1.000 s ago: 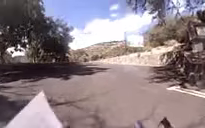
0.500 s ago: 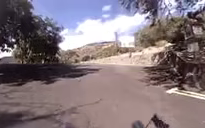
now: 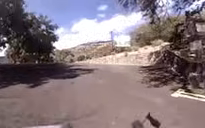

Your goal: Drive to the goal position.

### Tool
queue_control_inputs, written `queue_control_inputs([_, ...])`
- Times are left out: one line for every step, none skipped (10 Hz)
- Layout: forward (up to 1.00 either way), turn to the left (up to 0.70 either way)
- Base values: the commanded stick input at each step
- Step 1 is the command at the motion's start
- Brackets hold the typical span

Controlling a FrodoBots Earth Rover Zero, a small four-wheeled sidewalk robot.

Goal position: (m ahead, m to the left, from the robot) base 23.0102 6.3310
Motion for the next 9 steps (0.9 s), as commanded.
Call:
queue_control_inputs([0.7, 0.0])
queue_control_inputs([0.7, 0.0])
queue_control_inputs([0.7, 0.0])
queue_control_inputs([0.7, 0.0])
queue_control_inputs([0.7, 0.0])
queue_control_inputs([0.7, 0.0])
queue_control_inputs([0.7, 0.0])
queue_control_inputs([0.7, 0.0])
queue_control_inputs([0.7, 0.0])
